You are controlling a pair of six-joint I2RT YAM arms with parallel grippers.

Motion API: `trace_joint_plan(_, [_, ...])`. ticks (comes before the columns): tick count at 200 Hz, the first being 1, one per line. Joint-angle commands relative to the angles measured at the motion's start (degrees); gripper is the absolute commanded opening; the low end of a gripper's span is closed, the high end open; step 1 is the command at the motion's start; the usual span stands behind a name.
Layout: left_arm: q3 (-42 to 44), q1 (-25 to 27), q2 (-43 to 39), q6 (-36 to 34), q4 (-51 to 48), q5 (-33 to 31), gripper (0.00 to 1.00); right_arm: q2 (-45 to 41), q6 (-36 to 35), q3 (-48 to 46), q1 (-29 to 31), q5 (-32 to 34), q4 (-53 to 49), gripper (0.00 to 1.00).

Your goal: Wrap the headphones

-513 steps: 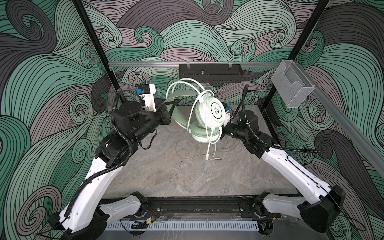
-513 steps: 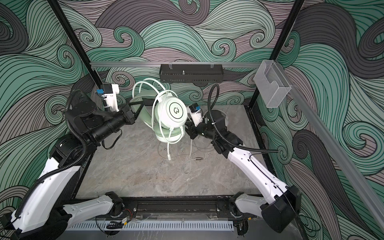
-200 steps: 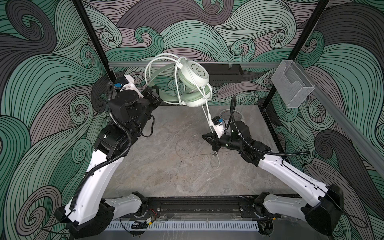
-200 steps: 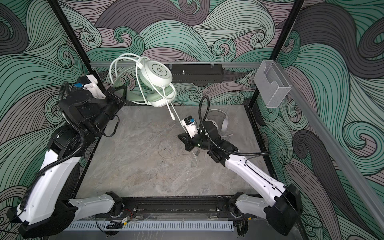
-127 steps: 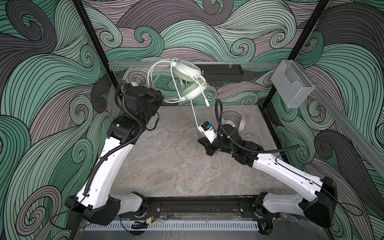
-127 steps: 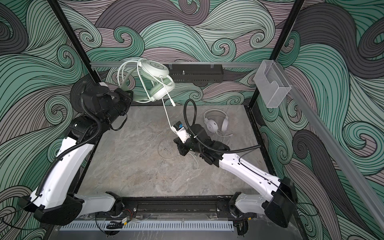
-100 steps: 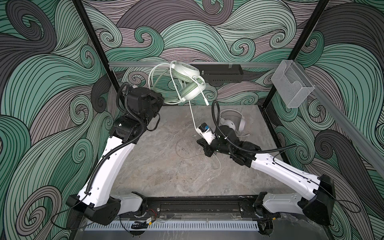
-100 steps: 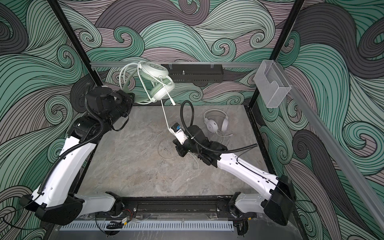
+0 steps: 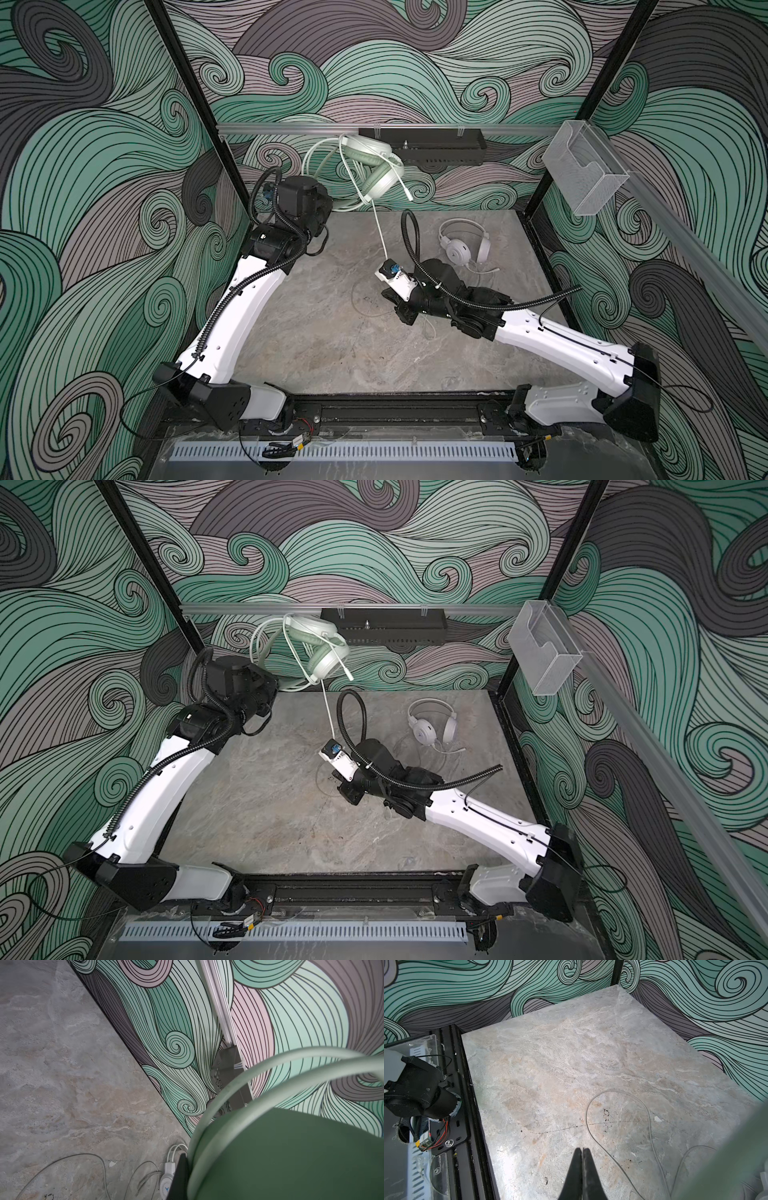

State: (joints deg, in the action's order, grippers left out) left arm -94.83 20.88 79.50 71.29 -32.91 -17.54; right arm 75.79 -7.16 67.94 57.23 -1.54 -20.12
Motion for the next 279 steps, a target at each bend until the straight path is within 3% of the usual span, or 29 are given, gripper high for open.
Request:
trace_joint_plan(1, [-0.67, -0.82, -1.61, -2.04, 7.02, -6.98, 0.0, -0.12, -2.87, 3.15, 1.89, 0.87, -5.01, 0.0])
trace_joint_plan(40, [2.93, -0.36, -1.93, -7.18, 5.84, -10.81, 0.0, 1.22, -6.1, 8.7, 5.21, 2.57, -9.07, 0.0])
trace_joint_plan(76, [2.74, 2.1, -0.67, -16.95, 4.95, -15.17, 0.0, 4.06, -7.58, 16.89, 7.49, 2.51, -14.4, 0.0])
trace_joint_plan(147, [9.29, 11.29, -2.54, -46.67, 8.47, -26.01, 0.0, 9.35, -8.38, 34.13, 7.54, 6.1, -27.36, 0.0])
trace_joint_plan(203, [19.33, 13.73, -8.52, -68.73, 14.27, -24.94, 0.0, 11.65, -13.78, 41.24, 7.14, 10.36, -35.7, 0.0])
trace_joint_plan(251, [21.1, 14.54, -10.78, -76.69, 11.64, -20.43, 0.0, 12.0, -21.94, 43.55, 6.76, 20.67, -38.67, 0.0])
trace_joint_plan(279, [21.24, 14.62, -11.89, -78.75, 9.78, -15.26, 0.0, 11.0, -21.48, 43.8, 2.52, 21.58, -38.49, 0.0])
